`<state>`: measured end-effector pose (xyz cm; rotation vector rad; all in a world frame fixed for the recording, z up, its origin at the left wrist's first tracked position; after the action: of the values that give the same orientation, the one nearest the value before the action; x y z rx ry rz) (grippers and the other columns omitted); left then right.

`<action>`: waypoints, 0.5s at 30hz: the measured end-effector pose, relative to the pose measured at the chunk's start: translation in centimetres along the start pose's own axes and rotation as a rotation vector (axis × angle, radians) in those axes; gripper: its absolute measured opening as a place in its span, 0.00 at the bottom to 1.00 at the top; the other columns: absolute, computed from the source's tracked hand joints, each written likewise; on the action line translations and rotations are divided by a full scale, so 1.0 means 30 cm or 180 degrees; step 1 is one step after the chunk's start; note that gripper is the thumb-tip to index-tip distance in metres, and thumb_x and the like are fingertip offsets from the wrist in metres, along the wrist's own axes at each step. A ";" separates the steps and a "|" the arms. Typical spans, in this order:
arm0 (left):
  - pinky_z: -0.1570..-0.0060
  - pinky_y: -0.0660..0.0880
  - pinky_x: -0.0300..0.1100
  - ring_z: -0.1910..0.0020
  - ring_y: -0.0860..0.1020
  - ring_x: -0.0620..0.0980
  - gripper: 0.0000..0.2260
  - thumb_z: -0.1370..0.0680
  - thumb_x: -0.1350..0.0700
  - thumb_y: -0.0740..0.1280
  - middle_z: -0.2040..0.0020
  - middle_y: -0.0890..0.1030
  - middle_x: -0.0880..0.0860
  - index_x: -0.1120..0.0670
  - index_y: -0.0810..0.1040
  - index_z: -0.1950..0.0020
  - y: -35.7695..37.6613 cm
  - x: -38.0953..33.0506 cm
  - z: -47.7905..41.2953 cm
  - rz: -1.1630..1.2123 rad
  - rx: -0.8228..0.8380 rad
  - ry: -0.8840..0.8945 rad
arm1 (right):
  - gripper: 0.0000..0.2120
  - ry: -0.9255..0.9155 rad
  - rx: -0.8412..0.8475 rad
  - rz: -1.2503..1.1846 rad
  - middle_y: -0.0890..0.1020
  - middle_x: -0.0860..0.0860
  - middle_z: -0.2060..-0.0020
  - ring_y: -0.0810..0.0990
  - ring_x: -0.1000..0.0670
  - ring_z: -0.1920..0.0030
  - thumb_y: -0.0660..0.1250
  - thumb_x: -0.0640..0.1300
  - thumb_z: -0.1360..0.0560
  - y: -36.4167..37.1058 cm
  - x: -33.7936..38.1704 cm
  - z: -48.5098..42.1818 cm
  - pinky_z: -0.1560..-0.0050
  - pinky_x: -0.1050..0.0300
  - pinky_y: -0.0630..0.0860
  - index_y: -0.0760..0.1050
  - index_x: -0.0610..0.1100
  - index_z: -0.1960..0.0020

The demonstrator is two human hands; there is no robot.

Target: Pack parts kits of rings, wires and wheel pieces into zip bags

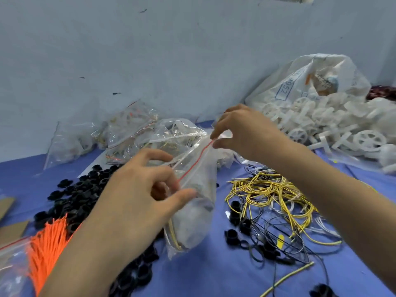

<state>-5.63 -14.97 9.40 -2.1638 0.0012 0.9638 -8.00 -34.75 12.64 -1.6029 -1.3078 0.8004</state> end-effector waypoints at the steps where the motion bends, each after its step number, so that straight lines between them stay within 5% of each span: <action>1: 0.56 0.74 0.36 0.65 0.79 0.44 0.17 0.37 0.31 0.71 0.45 0.73 0.34 0.43 0.80 0.62 -0.014 0.013 -0.005 -0.0047 -0.0177 0.0110 | 0.09 0.0176 -0.0111 -0.0118 0.80 0.49 0.44 0.73 0.47 0.40 0.72 0.53 0.29 -0.010 -0.021 0.005 0.42 0.51 0.72 0.82 0.53 0.49; 4: 0.57 0.77 0.44 0.64 0.80 0.45 0.11 0.33 0.37 0.69 0.50 0.76 0.41 0.43 0.79 0.59 -0.061 0.045 -0.018 -0.0047 -0.0752 0.0405 | 0.04 0.0473 -0.0369 -0.0898 0.83 0.48 0.50 0.79 0.48 0.48 0.74 0.47 0.31 -0.039 -0.065 0.063 0.47 0.53 0.75 0.81 0.48 0.57; 8: 0.61 0.73 0.29 0.64 0.78 0.36 0.07 0.27 0.39 0.66 0.58 0.79 0.42 0.40 0.78 0.56 -0.071 0.072 -0.014 -0.0223 -0.0821 0.0783 | 0.06 0.0469 -0.0442 -0.2076 0.80 0.59 0.69 0.76 0.63 0.69 0.73 0.40 0.30 -0.037 -0.100 0.167 0.65 0.72 0.71 0.78 0.48 0.62; 11: 0.60 0.73 0.25 0.60 0.79 0.35 0.08 0.24 0.42 0.67 0.56 0.81 0.42 0.44 0.80 0.50 -0.077 0.151 -0.031 -0.0224 -0.0719 0.0750 | 0.11 0.0294 -0.0521 -0.2841 0.81 0.52 0.68 0.77 0.55 0.69 0.72 0.33 0.31 -0.056 -0.128 0.206 0.62 0.62 0.74 0.77 0.48 0.60; 15: 0.58 0.80 0.39 0.54 0.82 0.44 0.20 0.25 0.44 0.72 0.51 0.82 0.45 0.48 0.77 0.35 -0.074 0.258 -0.052 -0.0103 -0.0548 0.0375 | 0.20 0.0255 -0.0193 -0.3161 0.83 0.49 0.61 0.82 0.50 0.60 0.74 0.34 0.33 -0.053 -0.147 0.230 0.52 0.59 0.78 0.78 0.53 0.48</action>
<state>1.54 -12.19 6.57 -2.3688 -0.0618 0.8432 -15.78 -37.33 11.16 -0.8109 -1.8106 0.0743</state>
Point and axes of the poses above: each hand's wrist, its own z-axis away from the middle knuckle, its own y-axis out of the palm, x = y × z, the point moved 6 cm from there along -z, towards the middle knuckle
